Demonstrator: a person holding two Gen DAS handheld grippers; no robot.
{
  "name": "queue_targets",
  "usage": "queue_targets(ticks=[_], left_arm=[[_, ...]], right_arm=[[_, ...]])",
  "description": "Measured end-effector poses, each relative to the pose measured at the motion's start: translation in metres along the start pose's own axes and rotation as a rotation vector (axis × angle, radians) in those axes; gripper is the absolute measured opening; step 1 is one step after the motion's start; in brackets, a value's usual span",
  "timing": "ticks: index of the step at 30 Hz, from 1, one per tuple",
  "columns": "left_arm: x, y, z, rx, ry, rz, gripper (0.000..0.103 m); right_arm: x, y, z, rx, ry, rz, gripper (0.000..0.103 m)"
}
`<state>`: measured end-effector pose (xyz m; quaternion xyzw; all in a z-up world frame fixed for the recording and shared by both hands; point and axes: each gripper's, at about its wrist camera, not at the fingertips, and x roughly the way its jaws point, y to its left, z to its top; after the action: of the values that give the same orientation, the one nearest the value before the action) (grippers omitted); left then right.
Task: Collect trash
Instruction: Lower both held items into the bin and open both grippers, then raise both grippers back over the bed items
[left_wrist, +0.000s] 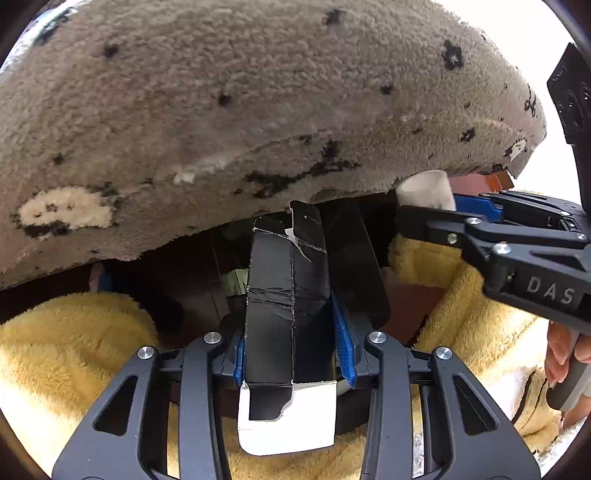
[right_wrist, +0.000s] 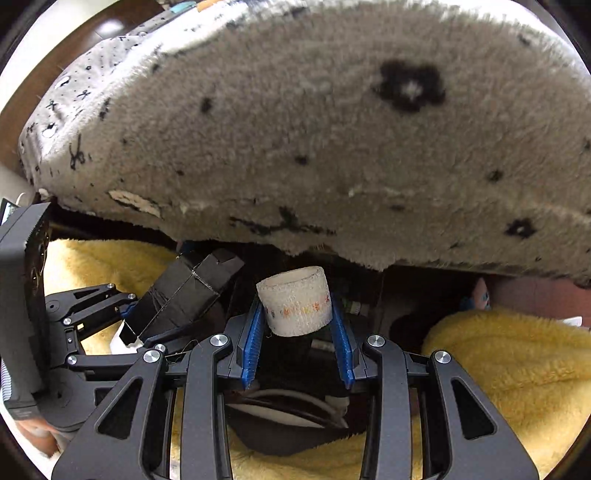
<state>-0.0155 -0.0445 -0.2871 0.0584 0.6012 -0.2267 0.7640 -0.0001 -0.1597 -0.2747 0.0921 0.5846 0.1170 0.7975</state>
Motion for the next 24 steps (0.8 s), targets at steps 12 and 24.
queue_targets(ticks=[12,24], left_arm=[[0.008,-0.007,0.003,0.010,0.001,0.014,0.069],[-0.055,-0.001,0.014,0.003,-0.153,0.085,0.095]], right_arm=[[-0.004,-0.004,0.011,0.030,-0.015,-0.010,0.054],[-0.058,-0.014,0.021,0.052,-0.166,-0.072,0.095]])
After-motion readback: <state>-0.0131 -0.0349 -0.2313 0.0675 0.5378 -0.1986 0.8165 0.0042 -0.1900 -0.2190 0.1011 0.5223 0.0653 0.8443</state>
